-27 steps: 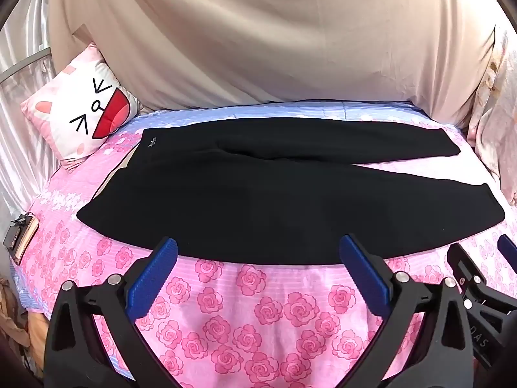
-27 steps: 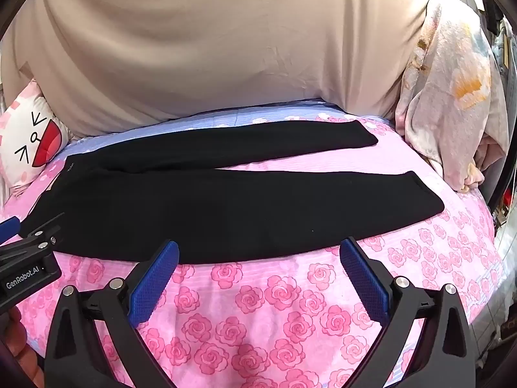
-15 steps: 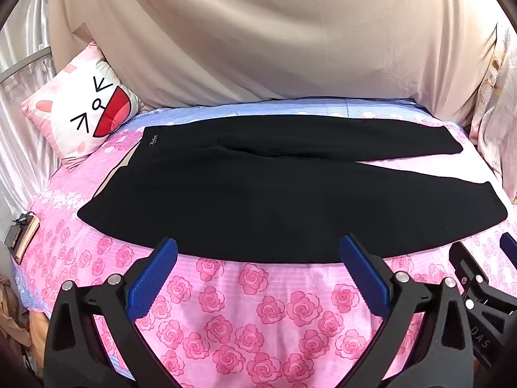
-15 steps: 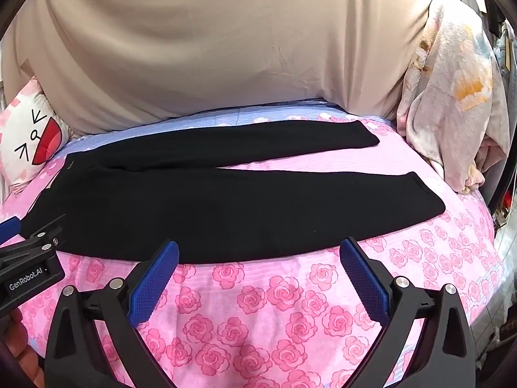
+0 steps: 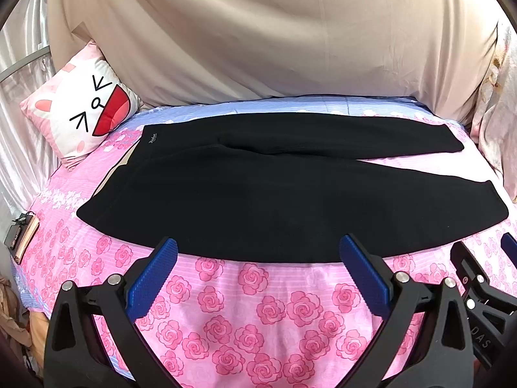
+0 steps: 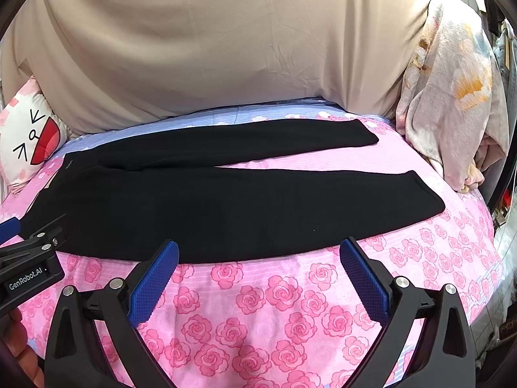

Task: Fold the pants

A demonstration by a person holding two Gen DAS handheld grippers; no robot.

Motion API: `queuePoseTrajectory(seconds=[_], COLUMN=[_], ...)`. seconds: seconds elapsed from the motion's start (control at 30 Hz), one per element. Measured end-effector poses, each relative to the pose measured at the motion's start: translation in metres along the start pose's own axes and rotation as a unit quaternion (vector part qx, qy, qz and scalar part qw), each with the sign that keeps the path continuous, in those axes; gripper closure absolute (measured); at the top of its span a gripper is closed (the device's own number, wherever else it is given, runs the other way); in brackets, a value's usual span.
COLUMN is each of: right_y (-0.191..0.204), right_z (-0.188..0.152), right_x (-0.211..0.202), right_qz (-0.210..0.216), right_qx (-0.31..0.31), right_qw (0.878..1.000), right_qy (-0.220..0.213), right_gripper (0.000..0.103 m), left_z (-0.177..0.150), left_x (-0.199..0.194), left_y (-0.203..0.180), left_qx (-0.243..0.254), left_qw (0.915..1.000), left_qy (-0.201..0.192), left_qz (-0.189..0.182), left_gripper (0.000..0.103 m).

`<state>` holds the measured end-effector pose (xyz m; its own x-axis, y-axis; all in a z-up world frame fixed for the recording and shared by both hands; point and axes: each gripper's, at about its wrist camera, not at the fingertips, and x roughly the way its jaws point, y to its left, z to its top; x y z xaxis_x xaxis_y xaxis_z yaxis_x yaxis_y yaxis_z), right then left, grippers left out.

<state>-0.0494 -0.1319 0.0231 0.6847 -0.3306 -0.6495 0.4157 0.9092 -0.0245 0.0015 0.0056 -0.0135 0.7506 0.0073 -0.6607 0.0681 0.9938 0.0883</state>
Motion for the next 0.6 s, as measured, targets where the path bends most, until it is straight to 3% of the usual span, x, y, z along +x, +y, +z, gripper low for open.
queuePoseTrajectory(seconds=[0.6], right_y=[-0.0026], right_z=[-0.0007], right_x=[0.0016], right_qz=[-0.001], right_qx=[0.000], right_qw=[1.000], right_qy=[0.000], right_gripper=[0.005], left_z=[0.0016], left_x=[0.0006], left_y=[-0.0011], left_qx=[0.001], left_qw=[1.0000], left_qy=[0.001], left_qz=[0.000], left_gripper=[0.005])
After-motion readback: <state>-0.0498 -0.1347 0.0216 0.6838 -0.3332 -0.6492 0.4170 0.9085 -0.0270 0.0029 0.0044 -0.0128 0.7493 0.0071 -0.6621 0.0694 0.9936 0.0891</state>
